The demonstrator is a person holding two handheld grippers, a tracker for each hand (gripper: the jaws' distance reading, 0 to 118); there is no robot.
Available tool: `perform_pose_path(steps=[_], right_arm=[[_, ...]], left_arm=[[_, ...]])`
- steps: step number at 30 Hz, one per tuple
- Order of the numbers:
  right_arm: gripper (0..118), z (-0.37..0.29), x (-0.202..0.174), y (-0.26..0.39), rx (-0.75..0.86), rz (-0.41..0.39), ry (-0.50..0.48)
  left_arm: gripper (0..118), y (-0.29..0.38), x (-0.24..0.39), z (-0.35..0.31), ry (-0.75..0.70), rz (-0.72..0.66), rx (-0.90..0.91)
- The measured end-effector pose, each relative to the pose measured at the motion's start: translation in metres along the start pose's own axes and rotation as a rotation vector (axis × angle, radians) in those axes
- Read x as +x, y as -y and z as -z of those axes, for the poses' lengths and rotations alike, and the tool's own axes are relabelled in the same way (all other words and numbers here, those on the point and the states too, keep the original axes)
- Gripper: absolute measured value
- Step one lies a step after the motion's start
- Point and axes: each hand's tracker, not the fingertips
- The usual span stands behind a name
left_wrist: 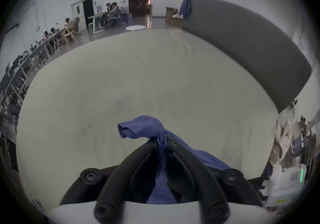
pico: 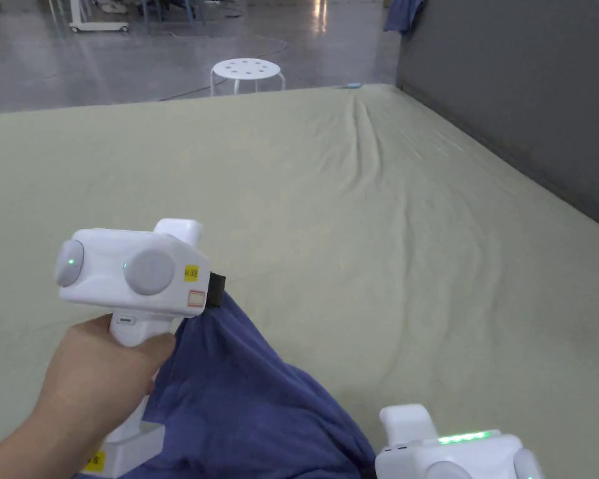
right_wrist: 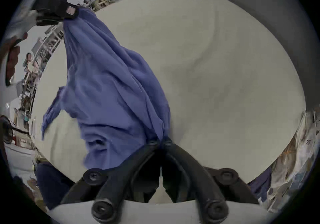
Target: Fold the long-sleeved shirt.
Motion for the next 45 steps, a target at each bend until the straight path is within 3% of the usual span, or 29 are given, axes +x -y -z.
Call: perform_pose_path(steps=[3, 8, 13, 16, 20, 24, 29, 34, 40, 45], right_arm=[[0, -0.034, 0.006, -0.001, 0.085, 0.045, -0.062], [0, -0.12, -0.016, -0.027, 0.292, -0.008, -0.116], [0, -0.2, -0.051, -0.079, 0.457, -0.1, -0.189], [0, -0.252, -0.082, -0.115, 0.568, -0.211, -0.157], [0, -0.321, -0.113, -0.176, 0.673, -0.276, -0.153], [0, -0.386, -0.147, -0.234, 0.774, -0.34, -0.087], [0, -0.44, -0.184, -0.302, 0.859, -0.356, 0.023], [0, -0.466, -0.206, -0.369, 0.867, -0.315, 0.031], [0, -0.462, -0.22, -0.433, 0.897, -0.252, 0.087], [0, -0.43, -0.223, -0.46, 0.905, -0.255, 0.117]], left_arm=[[6, 0.012, 0.001, -0.061, 0.012, 0.063, 0.06], [6, 0.023, -0.01, -0.173, 0.017, 0.01, 0.21], [6, 0.004, -0.021, -0.271, -0.075, 0.062, 0.373], [6, -0.02, -0.032, -0.326, -0.115, 0.056, 0.49], [6, -0.064, -0.055, -0.384, -0.194, 0.021, 0.608], [6, -0.117, -0.077, -0.426, -0.3, 0.008, 0.664], [6, -0.182, -0.105, -0.448, -0.334, -0.025, 0.724], [6, -0.236, -0.134, -0.438, -0.271, -0.149, 0.72], [6, -0.284, -0.155, -0.417, -0.273, -0.208, 0.725], [6, -0.299, -0.172, -0.388, -0.275, -0.198, 0.729]])
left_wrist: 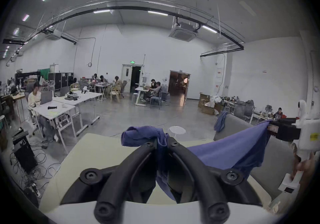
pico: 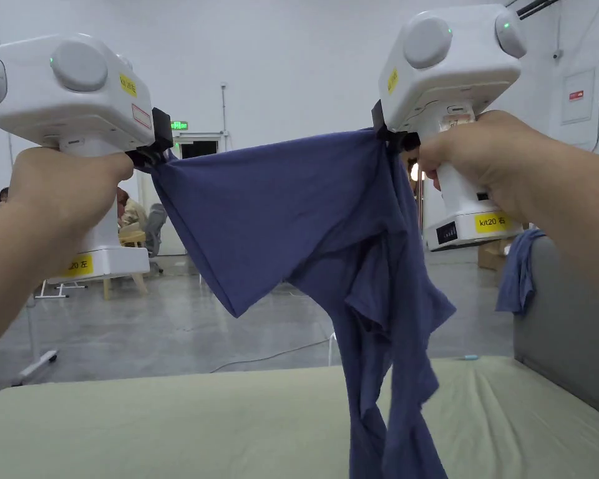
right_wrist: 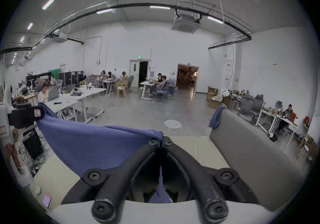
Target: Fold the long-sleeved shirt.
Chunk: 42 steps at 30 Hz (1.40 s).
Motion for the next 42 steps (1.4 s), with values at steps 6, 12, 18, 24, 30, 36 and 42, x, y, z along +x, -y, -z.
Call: perform_pose_path(steps=[6, 12, 18, 24, 30, 36, 42], right_arm=[[0, 0.089, -0.009, 0.119, -0.206, -0.048, -0.028], [0, 0.178, -0.031, 0.306, -0.505, 0.013, -0.054], [0, 0.201, -0.053, 0.456, -0.702, 0.042, -0.037], [0, 0.135, -0.053, 0.502, -0.694, 0.054, -0.118], [0, 0.03, -0.058, 0.549, -0.742, 0.022, -0.197], [0, -0.071, -0.064, 0.581, -0.808, 0.09, -0.259], [0, -0.127, -0.085, 0.612, -0.918, 0.17, -0.269]], left_arm=[[6, 0.11, -0.027, 0.069, 0.014, -0.007, -0.203], [6, 0.288, -0.057, 0.138, 0.001, -0.077, -0.481], [6, 0.442, -0.085, 0.157, -0.049, -0.156, -0.72], [6, 0.499, -0.097, 0.093, 0.003, -0.179, -0.776], [6, 0.522, -0.113, -0.007, 0.038, -0.145, -0.784], [6, 0.538, -0.12, -0.098, 0.041, -0.263, -0.806], [6, 0.573, -0.137, -0.164, -0.009, -0.298, -0.895]])
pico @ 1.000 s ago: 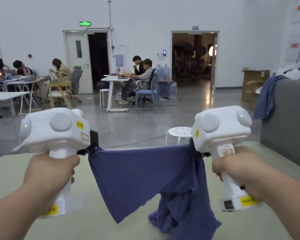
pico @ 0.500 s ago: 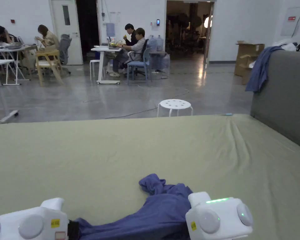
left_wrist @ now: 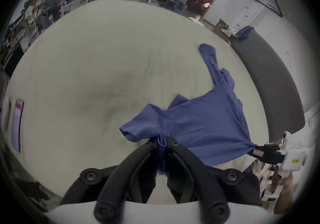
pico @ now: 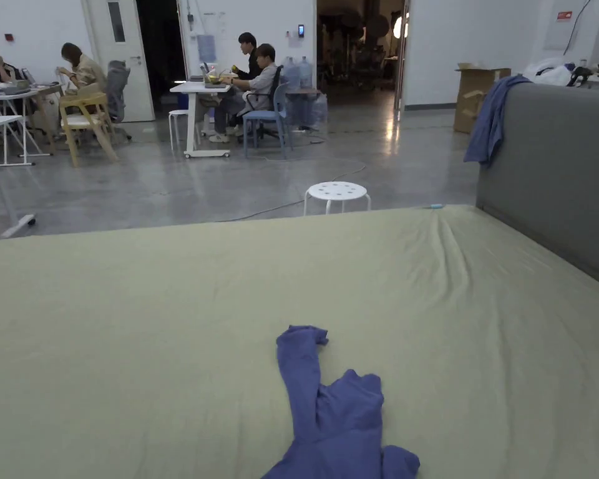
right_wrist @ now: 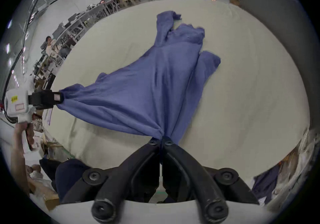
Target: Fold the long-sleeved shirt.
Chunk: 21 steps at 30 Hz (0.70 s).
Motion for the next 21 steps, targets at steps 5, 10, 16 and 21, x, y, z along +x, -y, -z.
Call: perform_pose_path(steps=[5, 10, 16, 21], right_arm=[[0, 0.045, -0.018, 0.029, -0.117, 0.047, 0.047], [3, 0.071, -0.009, 0.026, -0.173, 0.187, 0.033], [45, 0.034, 0.008, 0.004, -0.242, 0.27, -0.057], [118, -0.041, 0.023, 0.011, -0.026, 0.374, -0.127]], left_arm=[[6, 0.035, -0.028, 0.019, -0.044, -0.059, -0.062], [6, 0.052, -0.053, 0.047, -0.013, -0.135, -0.051], [67, 0.035, -0.041, 0.01, -0.028, -0.168, -0.064], [117, 0.043, -0.025, -0.065, -0.019, -0.065, 0.208]])
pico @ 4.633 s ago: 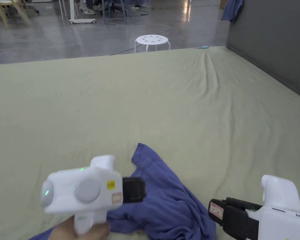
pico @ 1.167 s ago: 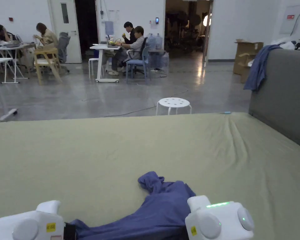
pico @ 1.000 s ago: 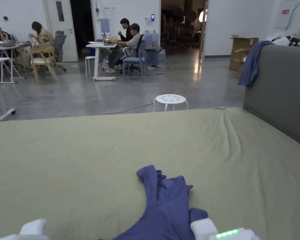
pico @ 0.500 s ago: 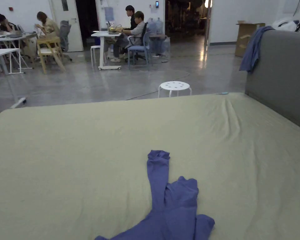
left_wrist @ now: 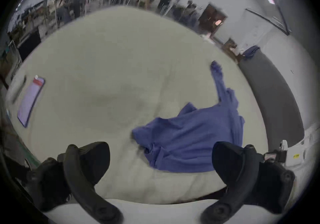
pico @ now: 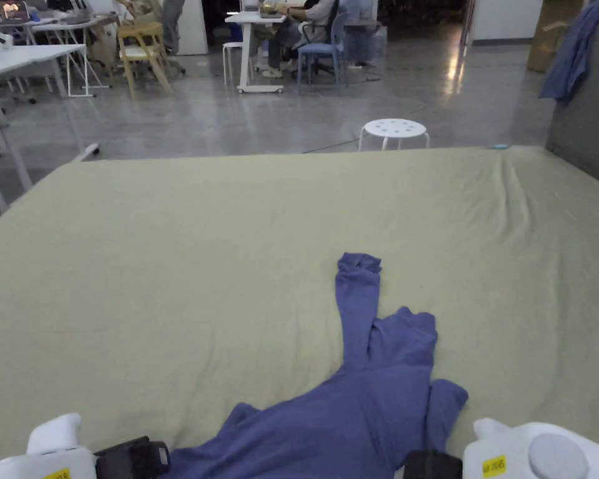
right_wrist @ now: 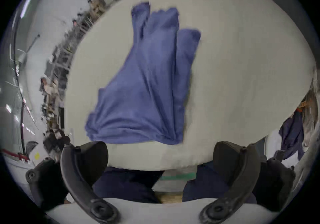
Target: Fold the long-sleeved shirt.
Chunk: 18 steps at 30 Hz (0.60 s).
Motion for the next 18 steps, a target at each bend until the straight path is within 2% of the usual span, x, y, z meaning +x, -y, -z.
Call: perform_pose_path(steps=[3, 4, 5, 6, 7, 8, 10, 12, 13, 14, 15, 16, 17, 18], right_arm=[[118, -0.013, 0.002, 0.01, 0.003, -0.009, 0.024], [109, -0.014, 0.003, 0.013, 0.013, -0.016, 0.029], [87, -0.018, 0.002, 0.018, 0.049, -0.049, 0.022], [50, -0.022, -0.002, 0.024, 0.096, -0.108, 0.027], [2, -0.022, -0.006, 0.029, 0.109, -0.166, 0.057], [1, -0.02, -0.01, 0.033, 0.108, -0.203, 0.088], [1, -0.02, -0.015, 0.038, 0.117, -0.263, 0.079], [1, -0.017, -0.016, 0.038, 0.114, -0.273, 0.054], [1, -0.016, -0.019, 0.037, 0.112, -0.283, 0.049], [1, -0.015, -0.021, 0.035, 0.11, -0.288, 0.037], [1, -0.014, -0.021, 0.032, 0.106, -0.287, 0.023], [1, -0.014, -0.021, 0.029, 0.102, -0.283, 0.009], [1, -0.013, -0.022, 0.027, 0.1, -0.277, -0.004], [1, -0.012, -0.024, 0.024, 0.099, -0.271, -0.013]], left_arm=[[114, 0.014, 0.009, -0.018, -0.019, 0.027, -0.089], [97, 0.022, 0.012, -0.023, -0.029, 0.036, -0.103], [62, 0.028, 0.017, -0.028, -0.026, 0.047, -0.089], [18, 0.033, 0.02, -0.03, -0.027, 0.06, -0.076], [1, 0.037, 0.022, -0.028, -0.047, 0.063, -0.076], [1, 0.038, 0.021, -0.028, -0.046, 0.057, -0.081], [1, 0.031, 0.019, -0.023, -0.042, 0.06, -0.077], [4, 0.018, 0.013, -0.011, -0.091, 0.057, -0.03], [41, 0.01, 0.009, -0.001, -0.088, 0.045, -0.026], [94, 0.005, 0.006, 0.009, -0.092, 0.048, -0.024], [118, -0.002, 0.003, 0.027, -0.125, 0.049, -0.037], [117, -0.005, 0.001, 0.045, -0.172, 0.064, -0.111], [116, -0.008, -0.002, 0.054, -0.131, 0.065, -0.058], [116, -0.01, -0.003, 0.072, -0.16, 0.073, -0.132]])
